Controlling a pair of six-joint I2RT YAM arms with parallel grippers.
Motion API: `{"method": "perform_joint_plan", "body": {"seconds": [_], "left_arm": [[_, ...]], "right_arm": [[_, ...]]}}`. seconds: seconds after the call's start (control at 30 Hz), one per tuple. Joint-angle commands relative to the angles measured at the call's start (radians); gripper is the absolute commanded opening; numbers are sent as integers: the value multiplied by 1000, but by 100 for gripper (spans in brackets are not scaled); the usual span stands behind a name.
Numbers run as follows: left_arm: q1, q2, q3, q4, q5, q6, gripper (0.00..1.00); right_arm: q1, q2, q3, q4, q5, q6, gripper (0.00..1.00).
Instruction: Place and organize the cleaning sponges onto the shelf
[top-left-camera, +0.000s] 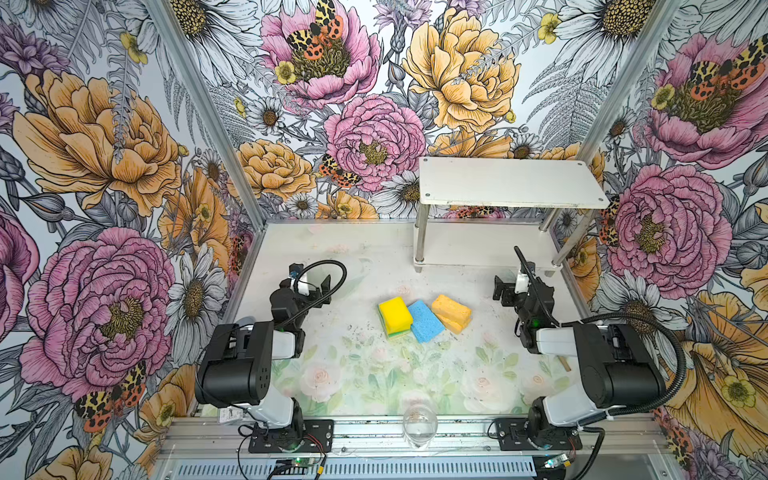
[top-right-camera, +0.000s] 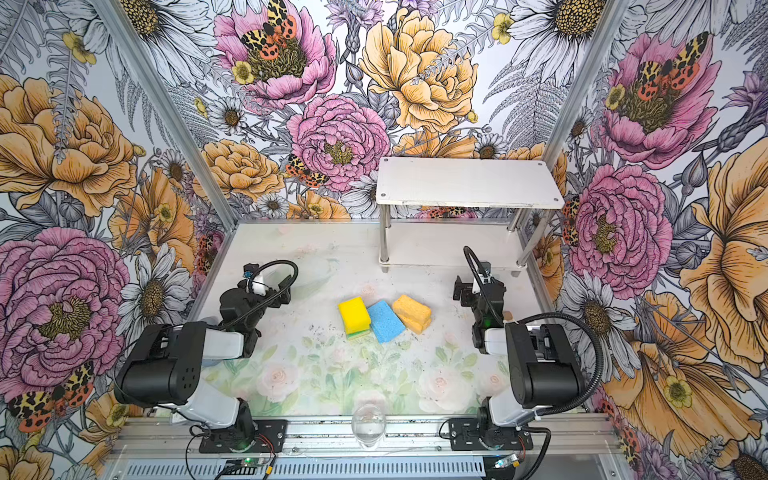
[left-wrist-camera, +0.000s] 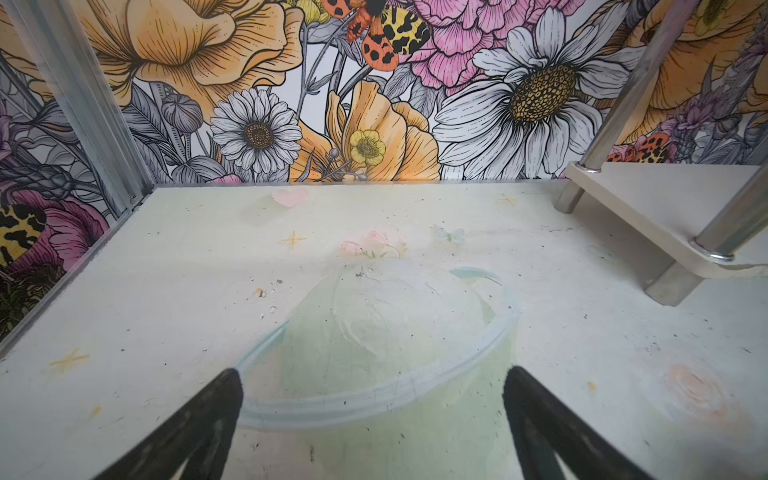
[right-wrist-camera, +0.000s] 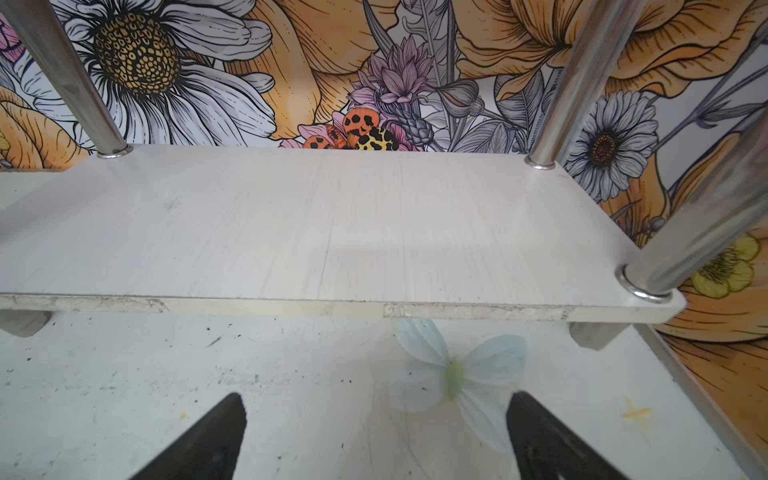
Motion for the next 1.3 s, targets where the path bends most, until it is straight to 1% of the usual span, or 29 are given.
{"method": "perform_joint_plan", "body": {"seconds": [0.0, 0.73, 1.0, 1.07, 1.13, 1.17, 1.27], "left_arm": [[7, -7, -7, 20, 22, 15, 99], [11, -8, -4, 17, 26, 12, 99], [11, -7, -5, 17, 27, 12, 99], [9, -7, -7, 19, 18, 12, 99], [1, -9, -7, 16, -19, 9, 99], [-2, -10, -7, 15, -29, 8, 99], [-9, -20, -12, 15, -43, 13, 99]], "right_arm": [[0, 5, 0, 32, 6, 4, 100], [-2, 2, -6, 39, -9, -1, 100], [-2, 2, -6, 39, -20, -4, 97], [-2, 3, -4, 37, -24, -5, 97], [-3, 1, -3, 38, -23, -6, 97], [-3, -5, 4, 20, -33, -10, 97], [-2, -55, 71, -148, -76, -25, 97]]}}
